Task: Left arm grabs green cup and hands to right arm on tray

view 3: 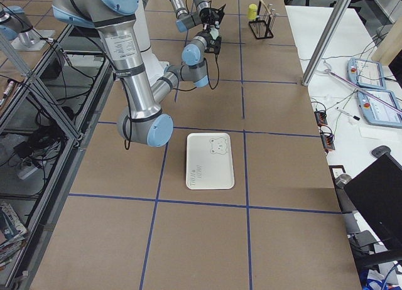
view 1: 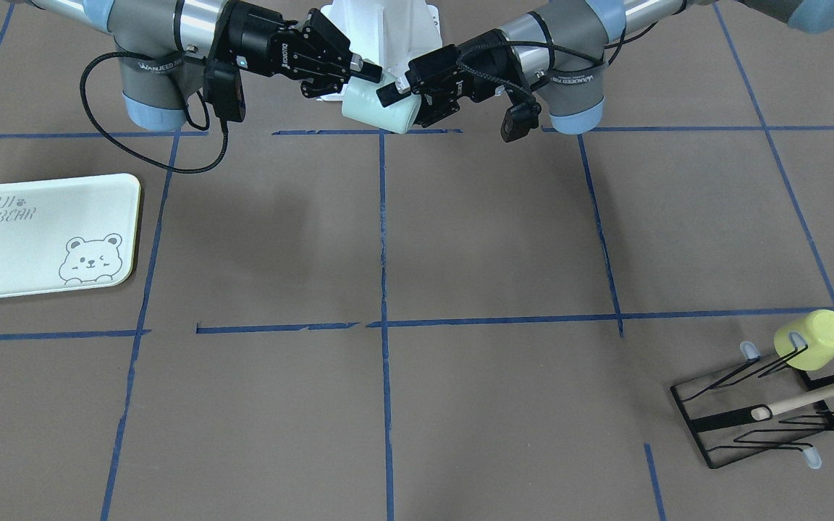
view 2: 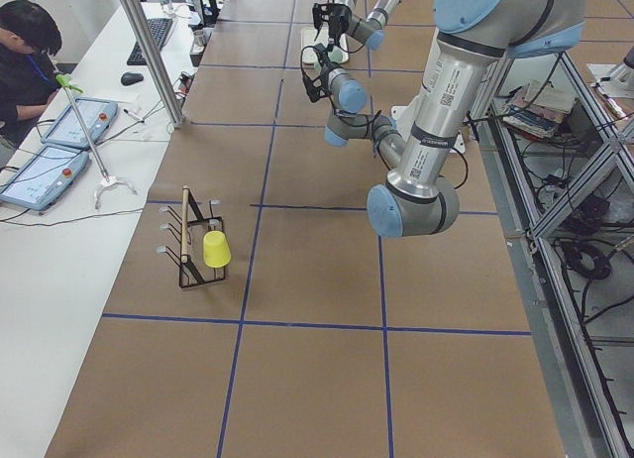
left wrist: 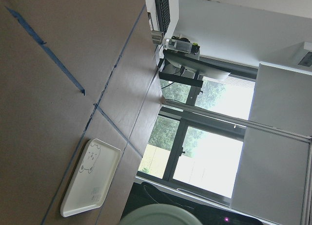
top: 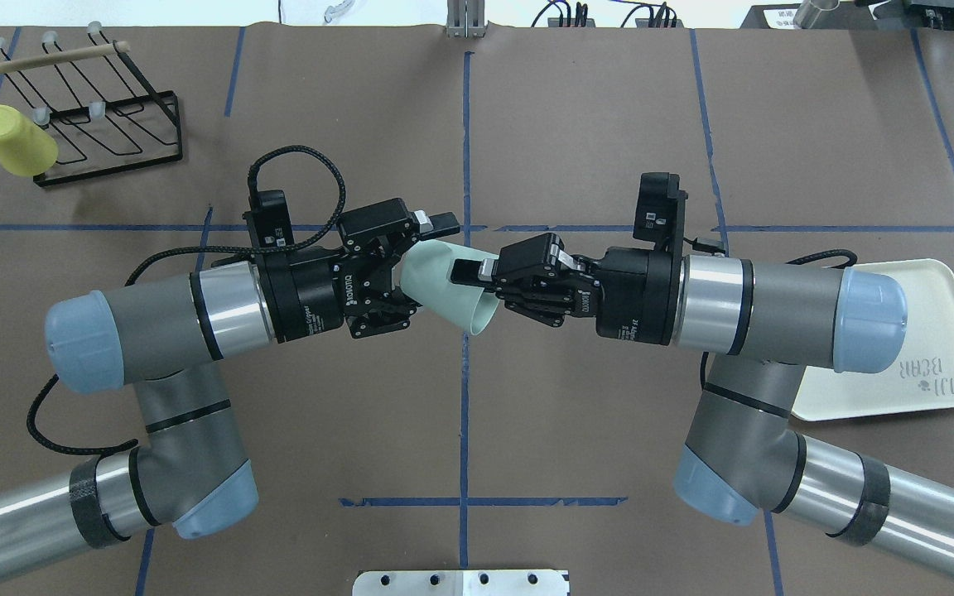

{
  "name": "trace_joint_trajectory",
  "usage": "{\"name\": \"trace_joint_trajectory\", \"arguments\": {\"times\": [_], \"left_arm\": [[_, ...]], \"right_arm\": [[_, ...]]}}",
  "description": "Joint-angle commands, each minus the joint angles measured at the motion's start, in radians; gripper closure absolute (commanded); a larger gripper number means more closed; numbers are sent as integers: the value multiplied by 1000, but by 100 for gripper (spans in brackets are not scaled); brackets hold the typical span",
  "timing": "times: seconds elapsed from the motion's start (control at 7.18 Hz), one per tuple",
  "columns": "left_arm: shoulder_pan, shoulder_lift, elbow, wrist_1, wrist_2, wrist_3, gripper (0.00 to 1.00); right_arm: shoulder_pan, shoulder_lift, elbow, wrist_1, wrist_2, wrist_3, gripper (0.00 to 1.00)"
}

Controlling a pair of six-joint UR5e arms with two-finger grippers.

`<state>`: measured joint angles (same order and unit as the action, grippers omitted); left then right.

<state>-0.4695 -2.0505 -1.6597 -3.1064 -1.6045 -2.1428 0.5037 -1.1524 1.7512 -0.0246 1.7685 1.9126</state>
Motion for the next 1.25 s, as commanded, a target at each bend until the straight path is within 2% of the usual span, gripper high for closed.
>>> {"name": "trace_joint_trajectory", "arguments": {"times": [0.0, 1.11], "left_arm": [[-3, 1, 0, 5, 0, 4, 0], [-92, 3, 26, 23, 0, 6, 0]], "right_arm": [[-1, 2, 2, 3, 2, -7, 100], [-10, -21, 16, 0, 11, -4, 100]]}}
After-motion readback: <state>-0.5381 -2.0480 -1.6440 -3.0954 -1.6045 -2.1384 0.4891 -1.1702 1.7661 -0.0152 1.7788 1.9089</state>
